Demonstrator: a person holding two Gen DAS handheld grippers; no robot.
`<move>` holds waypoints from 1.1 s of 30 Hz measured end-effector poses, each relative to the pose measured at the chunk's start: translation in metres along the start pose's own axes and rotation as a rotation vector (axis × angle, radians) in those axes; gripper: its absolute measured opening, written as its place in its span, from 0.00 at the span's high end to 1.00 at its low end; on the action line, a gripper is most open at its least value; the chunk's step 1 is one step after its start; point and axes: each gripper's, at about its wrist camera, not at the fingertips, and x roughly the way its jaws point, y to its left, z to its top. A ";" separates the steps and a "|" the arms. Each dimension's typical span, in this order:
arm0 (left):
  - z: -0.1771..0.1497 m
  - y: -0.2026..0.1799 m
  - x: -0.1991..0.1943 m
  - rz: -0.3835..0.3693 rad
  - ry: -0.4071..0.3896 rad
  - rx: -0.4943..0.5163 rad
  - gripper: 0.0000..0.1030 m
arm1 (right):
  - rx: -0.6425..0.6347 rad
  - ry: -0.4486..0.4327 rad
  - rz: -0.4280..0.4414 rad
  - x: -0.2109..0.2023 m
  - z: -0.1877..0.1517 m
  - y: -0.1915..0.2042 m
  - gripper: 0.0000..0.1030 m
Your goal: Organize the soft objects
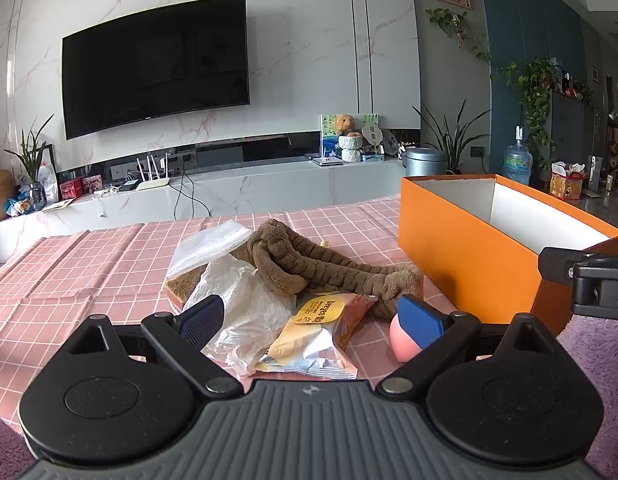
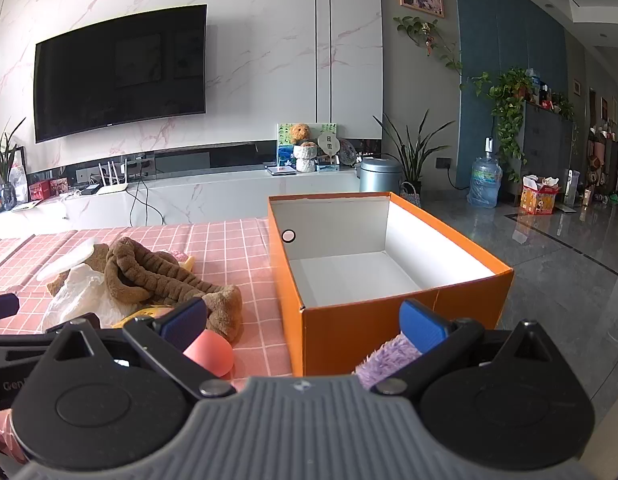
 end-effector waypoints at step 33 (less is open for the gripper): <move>0.000 0.000 0.001 0.003 0.010 -0.014 0.00 | 0.002 0.001 -0.002 0.000 0.000 -0.003 0.02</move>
